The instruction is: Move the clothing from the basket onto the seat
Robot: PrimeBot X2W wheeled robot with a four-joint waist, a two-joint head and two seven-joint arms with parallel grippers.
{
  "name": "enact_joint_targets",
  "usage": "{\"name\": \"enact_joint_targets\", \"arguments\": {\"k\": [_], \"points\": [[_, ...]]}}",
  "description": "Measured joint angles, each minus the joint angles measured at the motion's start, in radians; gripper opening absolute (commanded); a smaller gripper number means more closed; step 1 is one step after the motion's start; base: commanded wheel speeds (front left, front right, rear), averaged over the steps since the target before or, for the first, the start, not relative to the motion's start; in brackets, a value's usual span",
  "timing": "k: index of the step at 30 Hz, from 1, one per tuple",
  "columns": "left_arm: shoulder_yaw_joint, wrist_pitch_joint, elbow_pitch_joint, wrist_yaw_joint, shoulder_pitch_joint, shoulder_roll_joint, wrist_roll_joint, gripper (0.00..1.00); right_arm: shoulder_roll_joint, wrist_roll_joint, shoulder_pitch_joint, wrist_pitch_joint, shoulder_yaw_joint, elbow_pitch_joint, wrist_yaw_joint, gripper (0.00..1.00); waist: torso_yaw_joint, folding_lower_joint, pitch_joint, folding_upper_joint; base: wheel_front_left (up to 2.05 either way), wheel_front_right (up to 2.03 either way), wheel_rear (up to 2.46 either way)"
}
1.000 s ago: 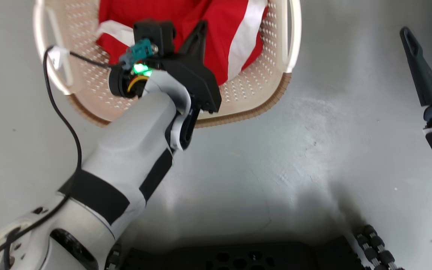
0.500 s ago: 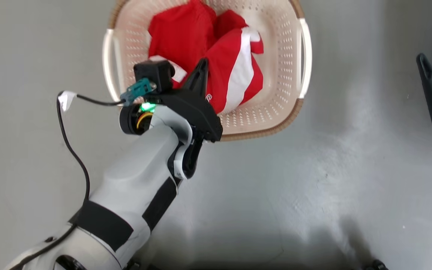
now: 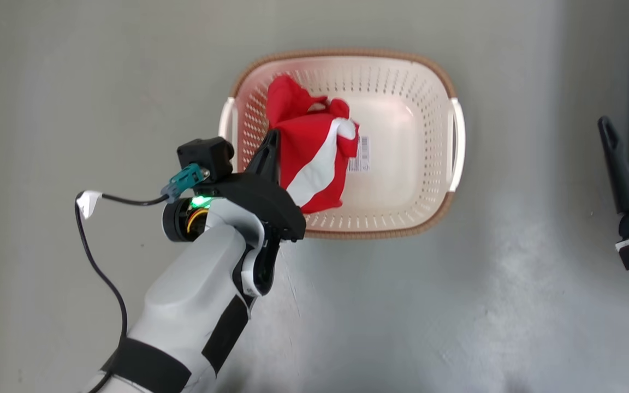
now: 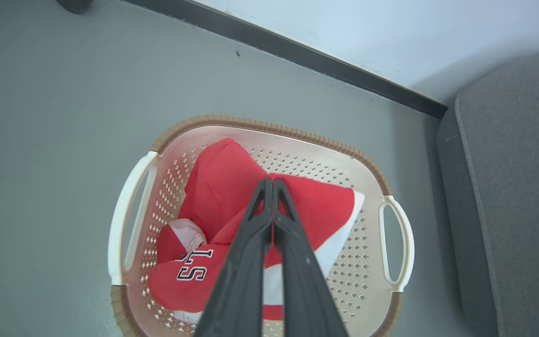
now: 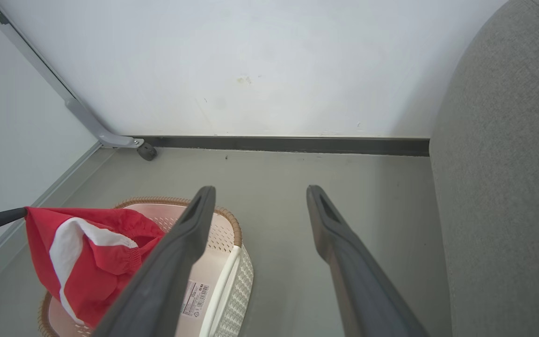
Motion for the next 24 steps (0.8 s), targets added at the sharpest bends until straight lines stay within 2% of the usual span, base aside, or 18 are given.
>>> {"name": "enact_joint_targets", "arguments": {"k": [11,24], "points": [[0.153,0.000,-0.032,0.000,0.126,-0.001,0.164,0.00,0.086,-0.023,0.073,0.000,-0.006,0.069,0.000,1.00,0.018,-0.0001,-0.164,-0.0001,0.00,0.00,0.00],[0.327,0.000,-0.113,0.000,0.292,-0.001,0.395,0.00,0.180,-0.060,0.154,0.000,-0.006,0.146,0.000,1.00,0.006,-0.0002,-0.355,-0.0001,0.00,0.00,0.00]]}}
